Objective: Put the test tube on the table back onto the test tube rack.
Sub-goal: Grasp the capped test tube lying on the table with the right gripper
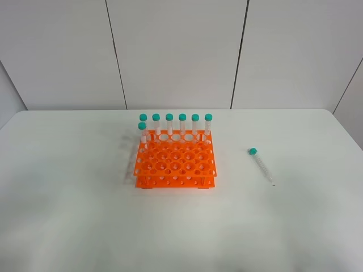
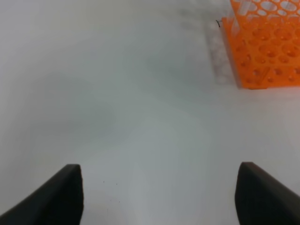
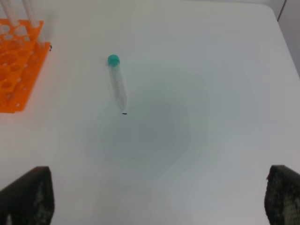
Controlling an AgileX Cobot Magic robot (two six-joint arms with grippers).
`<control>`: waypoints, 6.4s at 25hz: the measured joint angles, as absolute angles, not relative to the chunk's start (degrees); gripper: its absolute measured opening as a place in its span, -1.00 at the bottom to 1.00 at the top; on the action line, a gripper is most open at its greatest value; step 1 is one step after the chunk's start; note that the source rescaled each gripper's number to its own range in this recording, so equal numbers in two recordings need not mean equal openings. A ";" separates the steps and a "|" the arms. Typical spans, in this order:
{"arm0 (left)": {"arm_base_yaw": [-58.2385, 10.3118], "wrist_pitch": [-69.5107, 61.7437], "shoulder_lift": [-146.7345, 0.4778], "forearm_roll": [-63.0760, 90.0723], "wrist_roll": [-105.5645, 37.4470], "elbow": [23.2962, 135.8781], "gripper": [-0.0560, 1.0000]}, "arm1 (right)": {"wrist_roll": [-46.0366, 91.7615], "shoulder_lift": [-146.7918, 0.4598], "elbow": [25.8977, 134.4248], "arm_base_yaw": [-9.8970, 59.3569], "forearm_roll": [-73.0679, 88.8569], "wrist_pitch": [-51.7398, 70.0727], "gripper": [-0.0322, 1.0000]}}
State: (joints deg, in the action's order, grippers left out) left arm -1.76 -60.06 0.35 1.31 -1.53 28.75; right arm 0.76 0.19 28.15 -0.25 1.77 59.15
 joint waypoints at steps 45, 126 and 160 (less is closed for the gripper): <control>-1.76 -60.06 0.35 1.31 -1.53 28.75 0.91 | 5.55 -101.16 79.53 7.30 1.92 57.87 1.00; -1.76 -60.06 0.35 1.31 -1.53 28.75 0.91 | 1.44 -123.36 78.85 7.43 1.31 44.98 0.99; -1.76 -60.06 0.35 1.31 -1.53 28.75 0.91 | 2.10 -114.36 79.01 7.39 0.00 48.31 -0.91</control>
